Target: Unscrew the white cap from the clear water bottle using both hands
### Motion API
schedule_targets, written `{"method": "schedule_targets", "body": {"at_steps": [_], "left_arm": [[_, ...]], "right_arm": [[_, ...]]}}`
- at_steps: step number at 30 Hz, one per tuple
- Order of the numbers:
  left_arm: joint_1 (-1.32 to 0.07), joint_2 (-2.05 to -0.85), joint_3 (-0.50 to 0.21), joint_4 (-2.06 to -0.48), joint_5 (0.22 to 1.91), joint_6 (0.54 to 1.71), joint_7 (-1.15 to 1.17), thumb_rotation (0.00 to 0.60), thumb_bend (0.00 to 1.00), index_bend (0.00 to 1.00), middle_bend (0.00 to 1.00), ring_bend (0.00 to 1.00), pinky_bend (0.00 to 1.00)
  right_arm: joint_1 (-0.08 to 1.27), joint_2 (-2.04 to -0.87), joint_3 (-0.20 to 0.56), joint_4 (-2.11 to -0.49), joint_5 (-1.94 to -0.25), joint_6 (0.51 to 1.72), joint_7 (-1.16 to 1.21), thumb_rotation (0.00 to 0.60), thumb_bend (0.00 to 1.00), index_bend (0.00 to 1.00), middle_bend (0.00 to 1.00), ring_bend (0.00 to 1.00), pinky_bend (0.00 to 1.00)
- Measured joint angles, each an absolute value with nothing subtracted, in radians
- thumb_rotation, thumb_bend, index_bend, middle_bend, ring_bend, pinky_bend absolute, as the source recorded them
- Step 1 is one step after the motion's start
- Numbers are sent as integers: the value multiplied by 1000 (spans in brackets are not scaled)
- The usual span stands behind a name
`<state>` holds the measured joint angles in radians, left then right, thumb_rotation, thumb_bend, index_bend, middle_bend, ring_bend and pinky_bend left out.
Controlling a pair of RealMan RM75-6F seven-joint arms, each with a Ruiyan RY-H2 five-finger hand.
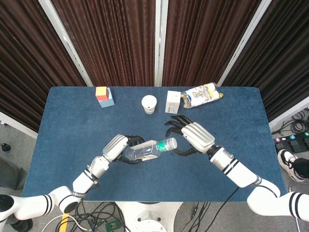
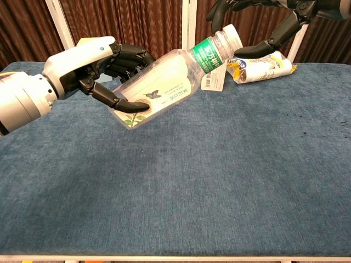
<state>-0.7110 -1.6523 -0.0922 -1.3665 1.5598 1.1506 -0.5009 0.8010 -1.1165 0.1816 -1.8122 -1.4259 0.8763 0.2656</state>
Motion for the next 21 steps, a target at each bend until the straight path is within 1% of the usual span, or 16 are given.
{"method": "schedule_targets", "body": {"at_steps": [3,16,21], "left_arm": [[-711,-1652,-92,-1367,1560,1150,-502,600,380,590,595,508,585],[-708,-1651,-90,-1364,1562,1155,-508,600,380,590,595,508,586],[-706,-1651,-89,-1359,1561,1155,-512,600,380,590,595,508,586]], "right_arm": [[800,-1120,183,-1810,-1427,883,259,600,212,391,176,0,0],[791,-1133,193,-1804,-1393,901,230,600,332,523,228,0,0],[787,-1136,197,-1803,-1380,905,216,600,355,542,240,0,0]]}}
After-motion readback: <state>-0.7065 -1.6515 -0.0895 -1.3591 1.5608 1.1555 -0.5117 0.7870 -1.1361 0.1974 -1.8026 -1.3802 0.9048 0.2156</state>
